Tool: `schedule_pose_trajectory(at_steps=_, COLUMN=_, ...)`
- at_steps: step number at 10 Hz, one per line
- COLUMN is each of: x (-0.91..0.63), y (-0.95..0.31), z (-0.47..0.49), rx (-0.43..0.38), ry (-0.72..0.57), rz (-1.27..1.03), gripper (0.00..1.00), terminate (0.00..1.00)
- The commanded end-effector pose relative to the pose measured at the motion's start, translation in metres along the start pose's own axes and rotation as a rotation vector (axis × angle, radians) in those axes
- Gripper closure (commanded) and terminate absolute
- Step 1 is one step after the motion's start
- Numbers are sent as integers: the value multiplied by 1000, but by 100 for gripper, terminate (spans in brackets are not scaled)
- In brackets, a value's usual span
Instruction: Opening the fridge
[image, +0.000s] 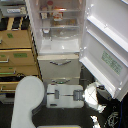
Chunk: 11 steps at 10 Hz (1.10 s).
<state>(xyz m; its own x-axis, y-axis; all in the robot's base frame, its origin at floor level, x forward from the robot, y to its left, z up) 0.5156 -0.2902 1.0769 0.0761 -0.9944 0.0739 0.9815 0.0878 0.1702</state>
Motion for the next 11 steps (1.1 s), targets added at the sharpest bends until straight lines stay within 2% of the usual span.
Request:
schedule_pose_trajectory(at_steps=1, x=-477, y=26, z=-41, rx=-159, ry=-157, rz=580, gripper=0, terminate=0)
schedule_pose_trajectory(at_steps=4, x=-560, y=28, z=-39, rx=-159, ry=-260, rz=790, gripper=0, terminate=0)
schedule_pose_trajectory(at_steps=10, x=-662, y=11, z=-82, rx=-134, ry=-298, rz=1062, gripper=0, terminate=0)
schedule_pose_trajectory(at_steps=11, x=-671, y=8, z=-90, rx=-103, ry=-297, rz=1123, gripper=0, terminate=100)
